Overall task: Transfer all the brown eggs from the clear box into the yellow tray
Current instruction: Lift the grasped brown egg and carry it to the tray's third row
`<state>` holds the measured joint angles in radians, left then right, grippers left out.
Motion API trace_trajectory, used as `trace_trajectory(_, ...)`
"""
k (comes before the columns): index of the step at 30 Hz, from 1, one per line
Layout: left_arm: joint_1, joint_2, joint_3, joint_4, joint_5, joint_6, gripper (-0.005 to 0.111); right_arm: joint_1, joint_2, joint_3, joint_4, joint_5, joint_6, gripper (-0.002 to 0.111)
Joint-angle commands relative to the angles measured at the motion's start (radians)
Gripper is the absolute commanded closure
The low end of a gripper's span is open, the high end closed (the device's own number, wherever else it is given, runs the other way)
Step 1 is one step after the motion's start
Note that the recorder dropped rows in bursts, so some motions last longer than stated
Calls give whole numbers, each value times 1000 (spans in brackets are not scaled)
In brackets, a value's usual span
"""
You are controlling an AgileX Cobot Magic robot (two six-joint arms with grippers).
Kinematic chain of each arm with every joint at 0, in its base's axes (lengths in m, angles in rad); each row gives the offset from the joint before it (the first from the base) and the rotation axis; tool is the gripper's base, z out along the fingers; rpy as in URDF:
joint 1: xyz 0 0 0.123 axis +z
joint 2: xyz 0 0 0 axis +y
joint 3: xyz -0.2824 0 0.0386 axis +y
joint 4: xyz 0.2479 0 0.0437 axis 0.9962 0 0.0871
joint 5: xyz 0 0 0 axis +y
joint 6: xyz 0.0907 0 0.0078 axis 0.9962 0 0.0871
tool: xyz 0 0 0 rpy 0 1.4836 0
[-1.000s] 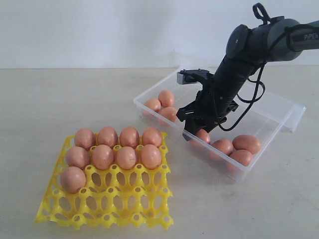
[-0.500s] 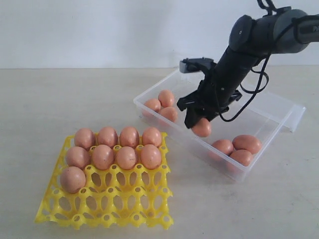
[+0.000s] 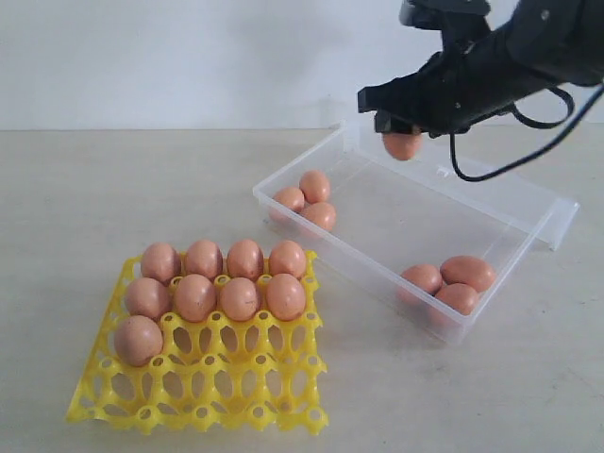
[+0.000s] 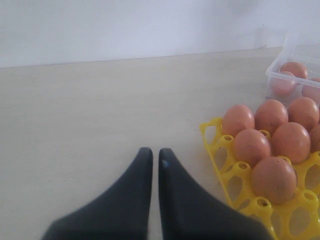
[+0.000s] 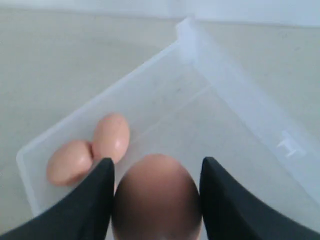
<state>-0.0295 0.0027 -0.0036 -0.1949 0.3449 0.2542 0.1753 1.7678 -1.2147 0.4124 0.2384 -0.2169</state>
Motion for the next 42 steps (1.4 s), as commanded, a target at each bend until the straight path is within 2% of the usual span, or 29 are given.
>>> trace_trajectory(1, -4, -3, 4, 1, -4, 1, 103, 24, -163, 286, 13, -474, 51, 108)
trace_trajectory(5, -4, -3, 4, 1, -4, 1, 103, 46, -284, 499, 8, -711, 62, 108)
trace_trajectory(10, -4, -3, 4, 1, -4, 1, 103, 46, -428, 626, -60, -720, 296, 108)
trace_trajectory(13, -4, -3, 4, 1, -4, 1, 103, 46, -512, 634, -469, -653, 617, 108)
trace_trajectory(14, -4, -3, 4, 1, -4, 1, 103, 46, -542, 634, -748, -664, 773, 108)
trace_trajectory(15, -4, -3, 4, 1, -4, 1, 103, 47, -559, 634, -936, -698, 944, 108)
trace_trajectory(17, -4, -3, 4, 1, -4, 1, 103, 47, -584, 634, -1324, -882, 1241, 108)
trace_trajectory(20, -4, -3, 4, 1, -4, 1, 103, 59, -565, 634, -1539, -1252, 1404, 108)
trace_trajectory(22, -4, -3, 4, 1, -4, 1, 103, 86, -539, 634, -1576, -1374, 1406, 108)
trace_trajectory(24, -4, -3, 4, 1, -4, 1, 103, 120, -512, 634, -1590, -1393, 1377, 108)
trace_trajectory(27, -4, -3, 4, 1, -4, 1, 103, 199, -458, 634, -1591, -1325, 1283, 108)
trace_trajectory(30, -4, -3, 4, 1, -4, 1, 103, 317, -362, 634, -1558, -1193, 1094, 108)
trace_trajectory(32, -4, -3, 4, 1, -4, 1, 103, 390, -273, 634, -1407, -1099, 1028, 108)
trace_trajectory(33, -4, -3, 4, 1, -4, 1, 103, 409, -239, 634, -1330, -1087, 1011, 108)
trace_trajectory(34, -4, -3, 4, 1, -4, 1, 103, 436, -170, 632, -1155, -1096, 985, 108)
trace_trajectory(36, -4, -3, 4, 1, -4, 1, 103, 453, -80, 585, -1029, -1115, 988, 108)
trace_trajectory(38, -4, -3, 4, 1, -4, 1, 103, 453, 1, 484, -1104, -1099, 1150, 108)
trace_trajectory(39, -4, -3, 4, 1, -4, 1, 103, 453, 46, 405, -1205, -1089, 1264, 108)
trace_trajectory(42, -4, -3, 4, 1, -4, 1, 103, 453, 109, 273, -1362, -1076, 1325, 108)
